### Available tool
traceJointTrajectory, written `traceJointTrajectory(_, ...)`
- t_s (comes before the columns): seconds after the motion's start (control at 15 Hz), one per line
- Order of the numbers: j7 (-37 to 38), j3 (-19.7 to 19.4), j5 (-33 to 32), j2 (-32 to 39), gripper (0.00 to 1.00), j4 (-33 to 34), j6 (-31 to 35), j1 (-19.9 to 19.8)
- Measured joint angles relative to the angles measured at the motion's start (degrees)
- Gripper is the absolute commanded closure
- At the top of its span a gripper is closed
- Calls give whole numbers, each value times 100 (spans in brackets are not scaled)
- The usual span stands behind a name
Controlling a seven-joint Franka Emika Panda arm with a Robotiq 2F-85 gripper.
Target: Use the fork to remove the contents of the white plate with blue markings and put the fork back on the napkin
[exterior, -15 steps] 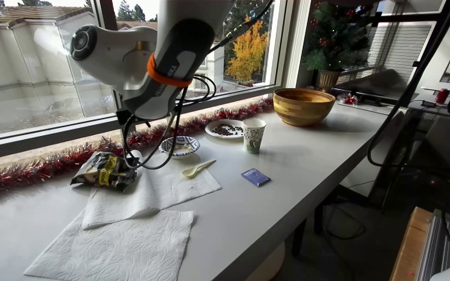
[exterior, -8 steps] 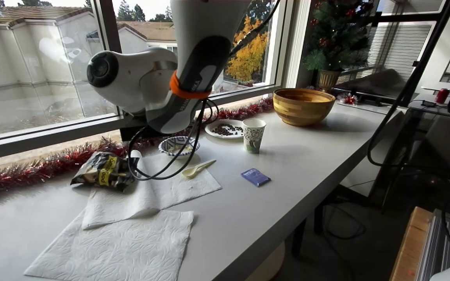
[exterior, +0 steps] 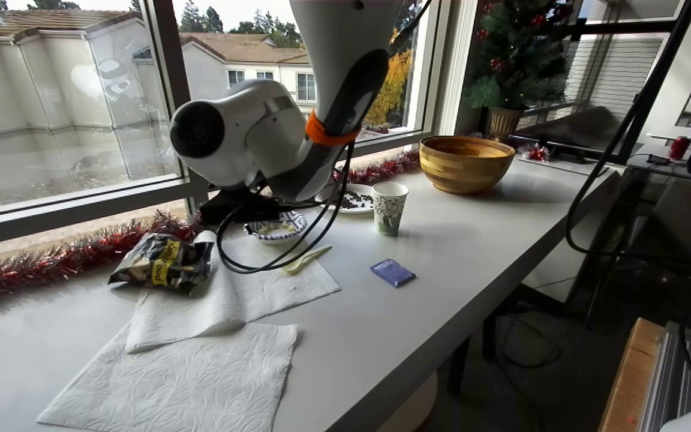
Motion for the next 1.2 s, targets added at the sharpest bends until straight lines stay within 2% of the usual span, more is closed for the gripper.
traceJointTrajectory(0.2,437,551,-799,-135,97,-74,-2,-445)
traceJointTrajectory(0.27,521,614,-900,-140,97,-88,54,-510)
traceJointTrajectory(1.0,690,444,-956,-139,97,-370,265,-490)
traceJointTrajectory(1.07,696,436,-960,-139,87,-370,265,-485)
traceJointTrajectory(1.2,757,418,-1015,-139,87,-367,265,-469)
